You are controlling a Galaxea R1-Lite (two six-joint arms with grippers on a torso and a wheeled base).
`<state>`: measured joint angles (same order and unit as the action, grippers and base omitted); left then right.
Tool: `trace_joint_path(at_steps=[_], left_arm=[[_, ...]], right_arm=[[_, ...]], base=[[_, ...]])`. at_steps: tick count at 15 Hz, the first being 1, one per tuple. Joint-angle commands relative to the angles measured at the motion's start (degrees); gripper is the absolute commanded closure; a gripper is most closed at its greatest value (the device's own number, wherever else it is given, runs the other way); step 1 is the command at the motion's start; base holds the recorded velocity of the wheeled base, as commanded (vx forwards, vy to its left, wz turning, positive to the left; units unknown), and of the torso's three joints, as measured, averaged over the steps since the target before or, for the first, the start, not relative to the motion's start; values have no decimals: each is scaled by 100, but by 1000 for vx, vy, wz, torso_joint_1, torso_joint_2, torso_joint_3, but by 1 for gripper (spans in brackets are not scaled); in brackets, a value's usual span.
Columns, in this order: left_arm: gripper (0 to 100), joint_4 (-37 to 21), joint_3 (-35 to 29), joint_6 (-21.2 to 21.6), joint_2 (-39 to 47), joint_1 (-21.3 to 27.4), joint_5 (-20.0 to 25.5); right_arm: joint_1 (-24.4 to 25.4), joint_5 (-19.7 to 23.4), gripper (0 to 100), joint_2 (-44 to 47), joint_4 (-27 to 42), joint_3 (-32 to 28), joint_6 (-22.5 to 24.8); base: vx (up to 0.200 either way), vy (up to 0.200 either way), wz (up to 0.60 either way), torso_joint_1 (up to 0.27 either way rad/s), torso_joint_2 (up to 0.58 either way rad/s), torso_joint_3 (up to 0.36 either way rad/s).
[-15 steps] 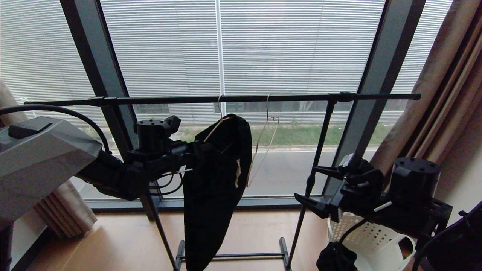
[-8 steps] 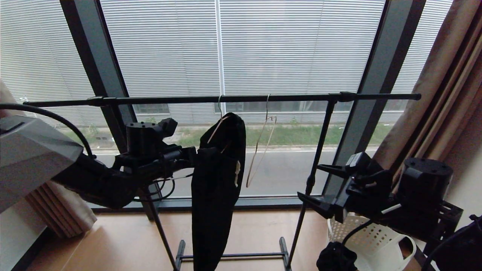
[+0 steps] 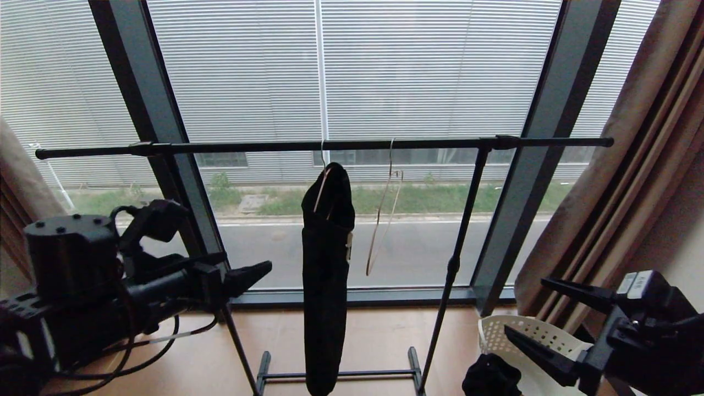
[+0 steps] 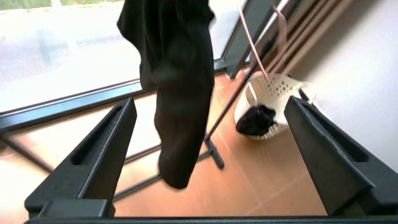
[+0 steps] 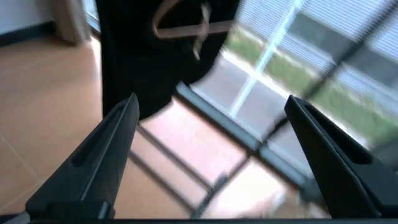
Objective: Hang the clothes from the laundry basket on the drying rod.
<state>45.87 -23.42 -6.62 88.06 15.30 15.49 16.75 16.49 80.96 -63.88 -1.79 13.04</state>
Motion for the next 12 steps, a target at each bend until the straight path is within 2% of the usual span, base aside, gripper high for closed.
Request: trace_joint_path(at_steps=[1,2,4,5,7,9,10,11,12], left_arm=[[0,9,1023,152,-1503,-9,-3],[0,-17,1410,214,-2039,-1,-11],[0,-26,1885,319,-2549,-1,-82],[0,-26,2052,363,-2751,-9,-222],[0,-79,2342,372,-3305,-1,-495],[0,-834,2342,372,-3990,-1,-495],[0,-905,2342,372,-4052,-1,-495],[0,-1740,2342,381,-4790,8,-486],[0,-2021,2342,381,-5054,8,-486]], right_arm=[[-75,-366,0,-2014,1431,30,-162],[-84,-428,0,-2814,2362,-41,-162],[-84,-542,0,-3780,3470,-32,-162],[-84,-612,0,-4281,4006,-41,-162],[-102,-683,0,-5696,5623,-208,-162],[-251,-683,0,-6646,6775,-366,-171],[-286,-683,0,-6698,6845,-366,-171],[-708,-639,0,-7278,7293,-278,-179],[-814,-647,0,-7410,7284,-278,-179]], base=[[0,0,0,0,0,0],[0,0,0,0,0,0],[0,0,0,0,0,0],[0,0,0,0,0,0],[0,0,0,0,0,0],[0,0,0,0,0,0],[0,0,0,0,0,0],[0,0,0,0,0,0],[0,0,0,0,0,0]])
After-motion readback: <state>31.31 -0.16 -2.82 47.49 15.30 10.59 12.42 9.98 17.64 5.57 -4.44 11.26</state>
